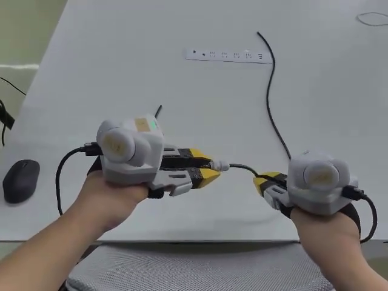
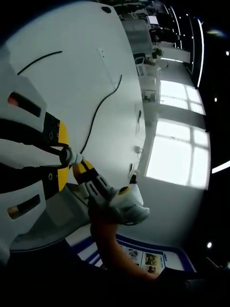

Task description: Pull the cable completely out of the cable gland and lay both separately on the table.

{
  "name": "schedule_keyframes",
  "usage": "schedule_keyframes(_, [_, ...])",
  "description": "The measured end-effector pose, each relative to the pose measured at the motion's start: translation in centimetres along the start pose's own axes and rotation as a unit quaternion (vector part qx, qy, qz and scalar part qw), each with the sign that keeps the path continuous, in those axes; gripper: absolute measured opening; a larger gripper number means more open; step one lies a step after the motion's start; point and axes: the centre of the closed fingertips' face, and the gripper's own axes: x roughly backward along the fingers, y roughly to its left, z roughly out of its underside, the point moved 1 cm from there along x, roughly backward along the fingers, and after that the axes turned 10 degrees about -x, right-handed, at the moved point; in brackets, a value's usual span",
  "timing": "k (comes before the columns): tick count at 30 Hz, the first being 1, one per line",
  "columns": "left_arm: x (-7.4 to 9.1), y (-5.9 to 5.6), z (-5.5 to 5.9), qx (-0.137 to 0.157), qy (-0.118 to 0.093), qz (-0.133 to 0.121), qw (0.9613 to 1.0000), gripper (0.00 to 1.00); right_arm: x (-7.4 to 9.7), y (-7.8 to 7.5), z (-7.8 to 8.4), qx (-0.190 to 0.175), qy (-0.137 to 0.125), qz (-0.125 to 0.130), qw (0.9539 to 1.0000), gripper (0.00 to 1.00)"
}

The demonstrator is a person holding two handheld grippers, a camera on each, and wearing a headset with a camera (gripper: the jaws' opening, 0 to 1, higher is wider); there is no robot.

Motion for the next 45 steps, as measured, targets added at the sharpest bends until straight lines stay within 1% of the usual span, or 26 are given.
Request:
schedule_keyframes(3, [0.0,-0.2,0.1,0.000,0.002,0.001,1.0000,0.15,-0.3,-0.3,0.6,-0.026,0.006,-0.001,0.9996,0.00])
schedule_keyframes(4, [-0.1,-0.2,0.2,0.002,0.003,0.002,1.0000,0.15,-0.3,-0.2,0.6,-0.037,0.003,-0.007,0.9993,0.00])
schedule_keyframes(7, [-0.3,-0.3,0.3,0.005,0.004,0.002,1.0000,0.15,-0.3,-0.2,0.7,-0.021,0.003,-0.002,0.9998,0.00])
schedule_keyframes(10, [-0.4,-0.1,0.2,0.003,0.004,0.000,1.0000,0.15,-0.2,-0.2,0.6,-0.019,0.002,-0.003,0.9998,0.00])
schedule_keyframes(14, [-0.3,0.4,0.2,0.002,0.006,-0.004,1.0000,0.15,0.1,-0.2,0.4,0.008,-0.006,-0.003,0.9999,0.01])
schedule_keyframes(19, [-0.2,0.9,0.6,0.005,0.013,-0.008,0.9999,0.15,0.5,-0.1,0.5,0.037,-0.004,-0.001,0.9993,0.01])
schedule_keyframes(21, [-0.2,0.9,0.5,0.005,0.013,-0.009,0.9999,0.15,0.9,0.0,0.3,0.055,-0.005,0.002,0.9985,0.02])
schedule_keyframes(23, [-0.1,1.1,0.6,0.006,0.015,-0.011,0.9998,0.15,1.2,0.0,0.1,0.059,-0.007,0.004,0.9982,0.02])
schedule_keyframes(25, [-0.1,1.2,0.7,0.007,0.016,-0.012,0.9998,0.15,1.8,0.4,-0.6,0.062,-0.017,0.000,0.9979,0.04])
schedule_keyframes(27, [-0.1,1.2,0.8,0.007,0.019,-0.012,0.9997,0.15,2.2,1.1,-1.4,0.077,-0.023,-0.008,0.9968,0.06])
schedule_keyframes(28, [-0.1,1.2,0.8,0.006,0.019,-0.012,0.9997,0.15,2.3,1.7,-1.9,0.089,-0.029,-0.014,0.9955,0.08])
schedule_keyframes(30, [-0.2,1.2,0.8,0.009,0.020,-0.011,0.9997,0.15,2.4,2.7,-2.5,0.106,-0.031,-0.026,0.9935,0.14])
schedule_keyframes(31, [-0.2,1.2,0.9,0.009,0.020,-0.011,0.9997,0.15,2.5,3.5,-3.0,0.126,-0.034,-0.032,0.9909,0.16])
schedule_keyframes(32, [-0.2,1.2,0.9,0.009,0.021,-0.011,0.9997,0.15,2.5,3.9,-3.4,0.141,-0.036,-0.032,0.9889,0.17])
schedule_keyframes(33, [-0.3,1.1,0.9,0.009,0.021,-0.009,0.9997,0.15,2.5,4.7,-3.9,0.162,-0.041,-0.035,0.9854,0.17])
schedule_keyframes(35, [-0.3,1.0,0.9,0.007,0.023,-0.006,0.9997,0.15,2.5,5.9,-4.5,0.179,-0.044,-0.042,0.9820,0.17])
schedule_keyframes(36, [-0.3,1.0,0.9,0.006,0.024,-0.006,0.9997,0.15,2.4,6.1,-4.6,0.184,-0.044,-0.043,0.9809,0.16])
schedule_keyframes(37, [-0.3,1.0,1.0,0.006,0.024,-0.006,0.9997,0.15,2.3,6.6,-4.8,0.202,-0.044,-0.046,0.9774,0.16])
schedule_keyframes(39, [-0.3,1.0,1.0,0.007,0.024,-0.006,0.9997,0.15,1.9,7.2,-4.8,0.232,-0.034,-0.045,0.9710,0.15])
schedule_keyframes(41, [-0.3,1.0,1.1,0.006,0.025,-0.007,0.9996,0.15,1.6,7.7,-4.8,0.252,-0.035,-0.045,0.9660,0.13])
schedule_keyframes(44, [-0.3,1.0,1.3,0.005,0.028,-0.007,0.9996,0.15,1.5,8.2,-5.0,0.261,-0.036,-0.048,0.9636,0.11])
schedule_keyframes(45, [-0.3,1.0,1.4,0.005,0.029,-0.007,0.9995,0.15,1.4,8.3,-5.0,0.266,-0.035,-0.049,0.9621,0.11])
